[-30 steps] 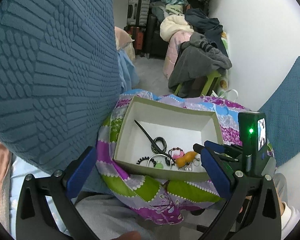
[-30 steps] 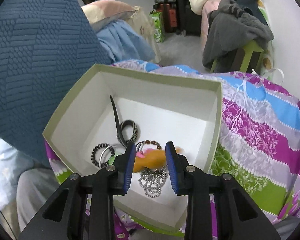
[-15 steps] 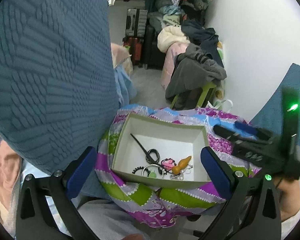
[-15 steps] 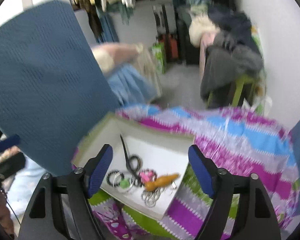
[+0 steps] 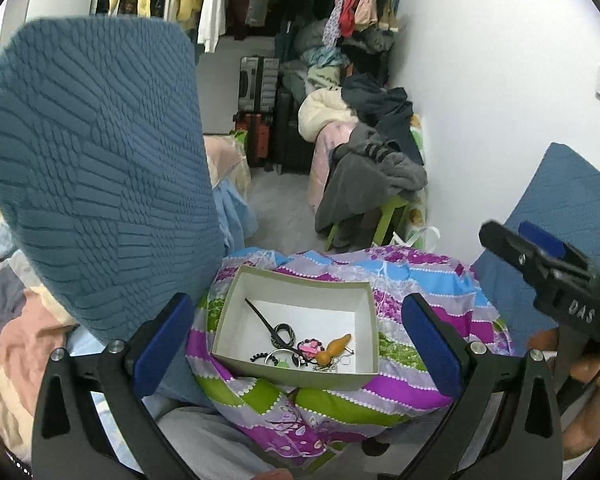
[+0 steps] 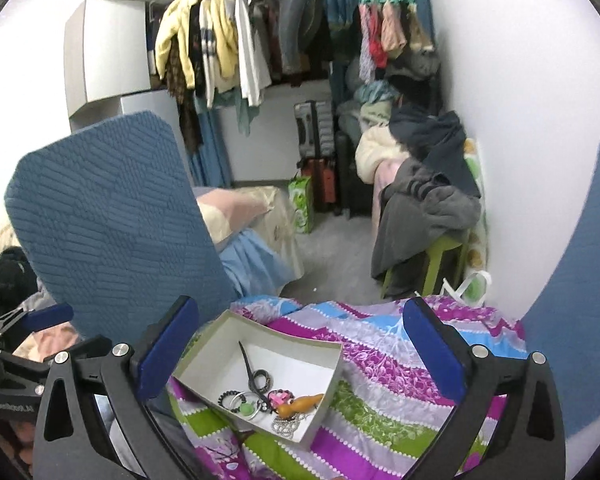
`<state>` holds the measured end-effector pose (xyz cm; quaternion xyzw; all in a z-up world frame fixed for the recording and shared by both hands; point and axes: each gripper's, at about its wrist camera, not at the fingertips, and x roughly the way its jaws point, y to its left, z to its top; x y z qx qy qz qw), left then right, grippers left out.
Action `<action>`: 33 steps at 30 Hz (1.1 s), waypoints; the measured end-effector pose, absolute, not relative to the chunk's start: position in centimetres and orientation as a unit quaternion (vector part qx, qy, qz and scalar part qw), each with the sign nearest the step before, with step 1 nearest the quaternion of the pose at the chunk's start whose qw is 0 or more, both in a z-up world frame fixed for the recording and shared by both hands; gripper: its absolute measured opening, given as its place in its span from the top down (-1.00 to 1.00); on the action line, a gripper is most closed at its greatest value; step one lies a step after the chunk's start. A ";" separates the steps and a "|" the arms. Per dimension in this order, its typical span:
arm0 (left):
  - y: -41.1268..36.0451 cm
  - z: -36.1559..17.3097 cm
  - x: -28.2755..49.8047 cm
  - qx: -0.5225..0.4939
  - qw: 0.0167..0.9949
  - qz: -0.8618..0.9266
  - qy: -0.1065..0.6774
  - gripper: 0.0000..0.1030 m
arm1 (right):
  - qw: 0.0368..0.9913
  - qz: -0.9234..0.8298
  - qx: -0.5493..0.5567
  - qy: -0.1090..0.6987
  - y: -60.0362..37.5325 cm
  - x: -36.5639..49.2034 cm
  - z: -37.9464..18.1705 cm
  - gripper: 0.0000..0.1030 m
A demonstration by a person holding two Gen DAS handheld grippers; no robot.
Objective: Organize jewelry
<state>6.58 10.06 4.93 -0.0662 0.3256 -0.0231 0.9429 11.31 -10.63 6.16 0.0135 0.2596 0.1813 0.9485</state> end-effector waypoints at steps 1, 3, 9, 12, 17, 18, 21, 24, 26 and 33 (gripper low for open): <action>9.9 5.1 6.2 -0.062 0.944 -0.020 0.322 -0.99 | 0.948 0.182 0.020 0.260 -10.9 10.6 6.1 -1.00; 9.7 5.3 5.7 -0.058 0.945 -0.018 0.321 -0.99 | 0.948 0.176 0.028 0.263 -11.3 9.5 5.7 -1.00; 9.5 4.2 4.7 -0.065 0.943 -0.024 0.326 -0.99 | 0.953 0.151 0.025 0.260 -11.9 6.7 4.0 -1.00; 9.1 2.9 5.0 -0.060 0.938 -0.021 0.341 -0.99 | 0.950 0.141 0.023 0.278 -11.9 6.5 2.3 -1.00; 8.9 1.2 4.5 -0.061 0.932 -0.019 0.356 -0.99 | 0.944 0.139 0.038 0.296 -12.2 5.3 0.3 -1.00; 9.0 0.9 4.4 -0.061 0.931 -0.018 0.358 -0.99 | 0.943 0.139 0.041 0.299 -12.3 5.1 0.0 -1.00; 9.1 0.3 3.9 -0.057 0.931 -0.016 0.360 -0.99 | 0.941 0.140 0.047 0.305 -12.3 4.6 -0.7 -1.00; 9.1 -0.4 3.6 -0.052 0.928 -0.016 0.369 -0.99 | 0.940 0.139 0.049 0.309 -12.2 4.0 -1.1 -1.00; 9.0 -0.8 3.5 -0.048 0.926 -0.017 0.373 -0.99 | 0.940 0.136 0.052 0.310 -12.2 3.7 -1.4 -1.00; 8.9 -1.3 3.4 -0.041 0.923 -0.018 0.381 -0.99 | 0.940 0.128 0.056 0.311 -12.0 2.9 -1.7 -1.00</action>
